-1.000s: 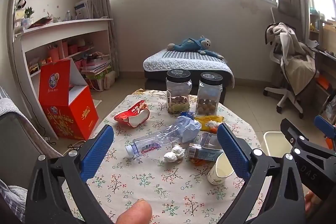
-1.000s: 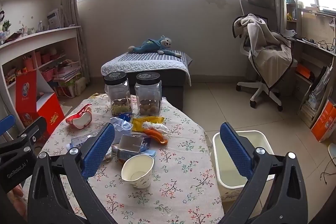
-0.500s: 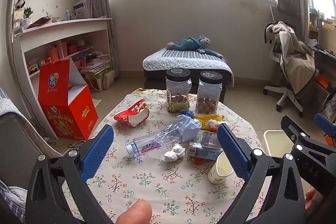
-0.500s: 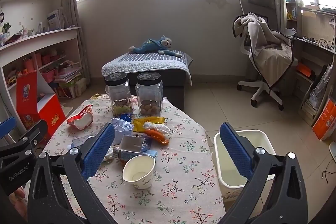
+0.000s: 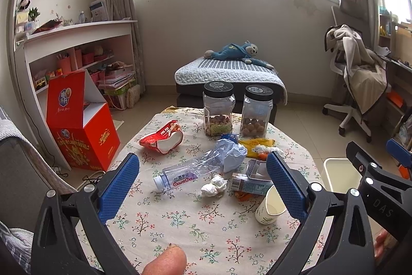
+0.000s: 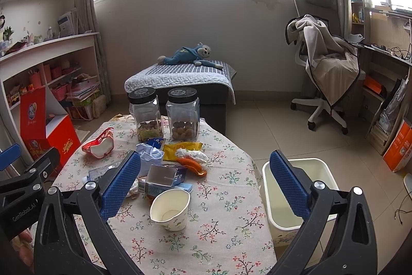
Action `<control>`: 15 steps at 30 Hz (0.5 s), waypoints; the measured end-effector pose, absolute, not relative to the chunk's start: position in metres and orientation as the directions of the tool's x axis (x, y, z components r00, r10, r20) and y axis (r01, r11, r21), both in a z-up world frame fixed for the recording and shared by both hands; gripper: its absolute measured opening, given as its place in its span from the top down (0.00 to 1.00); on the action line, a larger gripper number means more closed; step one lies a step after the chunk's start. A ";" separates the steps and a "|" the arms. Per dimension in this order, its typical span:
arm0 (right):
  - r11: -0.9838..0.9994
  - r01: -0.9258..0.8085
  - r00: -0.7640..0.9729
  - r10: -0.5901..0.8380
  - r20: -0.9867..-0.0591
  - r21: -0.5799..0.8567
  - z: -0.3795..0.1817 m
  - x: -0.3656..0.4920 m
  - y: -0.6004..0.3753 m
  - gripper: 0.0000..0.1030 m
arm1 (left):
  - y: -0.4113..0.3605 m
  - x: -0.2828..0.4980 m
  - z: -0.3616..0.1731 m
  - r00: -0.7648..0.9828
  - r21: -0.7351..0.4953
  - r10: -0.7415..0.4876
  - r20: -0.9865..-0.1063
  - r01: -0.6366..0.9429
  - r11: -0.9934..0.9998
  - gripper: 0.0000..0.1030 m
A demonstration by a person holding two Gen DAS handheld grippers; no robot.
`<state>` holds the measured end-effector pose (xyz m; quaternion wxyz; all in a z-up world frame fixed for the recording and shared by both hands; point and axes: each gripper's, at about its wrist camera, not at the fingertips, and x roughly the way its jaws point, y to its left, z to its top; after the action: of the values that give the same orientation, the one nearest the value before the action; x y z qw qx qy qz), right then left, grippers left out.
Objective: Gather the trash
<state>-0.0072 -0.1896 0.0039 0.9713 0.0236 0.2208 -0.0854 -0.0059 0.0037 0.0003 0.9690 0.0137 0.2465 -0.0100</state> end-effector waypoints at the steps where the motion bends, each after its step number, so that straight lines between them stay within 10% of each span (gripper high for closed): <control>1: 0.984 0.176 0.888 -0.155 -0.434 0.009 0.004 -0.007 -0.190 0.07 | 0.004 -0.006 0.000 0.878 0.022 -0.013 -0.478 0.026 0.999 0.07; 15: 0.985 0.175 0.882 -0.151 -0.446 0.011 -0.001 -0.006 -0.190 0.07 | 0.005 -0.005 -0.001 0.874 0.017 -0.016 -0.486 0.028 0.999 0.07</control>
<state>-0.0064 -0.1901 -0.0012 0.9698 0.0254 0.2277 -0.0841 -0.0055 0.0054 -0.0008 0.9679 0.0119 0.2510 -0.0113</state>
